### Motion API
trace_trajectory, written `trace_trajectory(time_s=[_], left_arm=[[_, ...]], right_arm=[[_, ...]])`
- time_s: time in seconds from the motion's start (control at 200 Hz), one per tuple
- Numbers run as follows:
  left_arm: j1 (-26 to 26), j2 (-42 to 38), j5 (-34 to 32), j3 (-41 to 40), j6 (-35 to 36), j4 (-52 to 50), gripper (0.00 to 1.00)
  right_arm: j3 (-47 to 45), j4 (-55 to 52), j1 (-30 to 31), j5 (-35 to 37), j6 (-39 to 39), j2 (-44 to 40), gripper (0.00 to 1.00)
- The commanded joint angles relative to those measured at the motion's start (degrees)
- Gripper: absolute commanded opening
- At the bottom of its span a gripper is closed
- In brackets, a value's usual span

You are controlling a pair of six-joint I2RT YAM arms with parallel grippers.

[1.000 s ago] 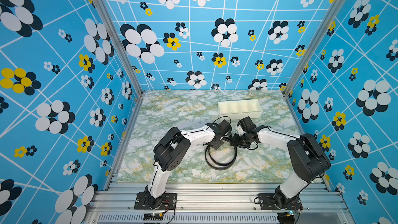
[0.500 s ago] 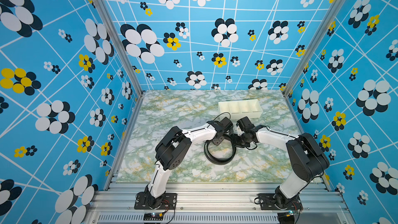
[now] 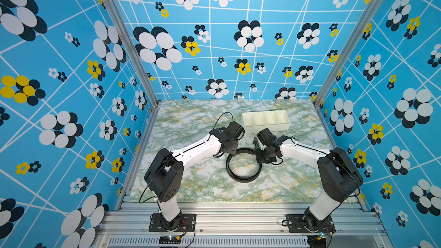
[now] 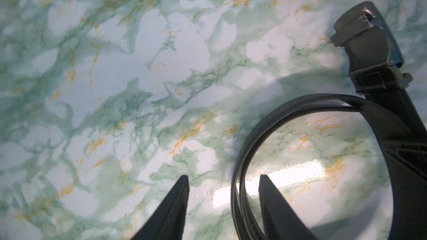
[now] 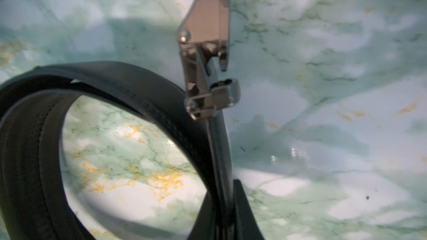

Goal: Place the belts into the storage roll
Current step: Roll the belt at the center of the board.

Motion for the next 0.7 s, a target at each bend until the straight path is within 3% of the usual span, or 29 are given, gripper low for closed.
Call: trace_trajectory(time_s=[0.0, 0.145, 0.275, 0.5, 0.695], left_arm=[[1.48, -3.29, 6.10, -5.85, -13.64, -2.56, 0.53], [1.14, -7.62, 12.00, -14.85, -23.31, 5.00, 0.56], [-0.42, -9.73, 9.62, -18.48, -29.73, 7.07, 0.56], [-1.76, -15.31, 5.61, -22.66, -35.77, 10.55, 0.56], [-2.25, -11.88, 7.81, -22.78, -38.37, 12.34, 0.57]], right_arm=[[0.82, -1.26, 1.02, 2.40, 2.50, 0.48, 0.04], [0.31, -1.05, 2.07, 3.79, 3.82, 0.66, 0.03], [-0.77, -0.15, 2.45, 4.32, 4.92, 0.43, 0.03], [-2.15, 0.81, 2.80, 4.37, 5.98, 0.48, 0.02], [-2.31, 1.21, 2.84, 4.32, 6.39, 0.40, 0.02]])
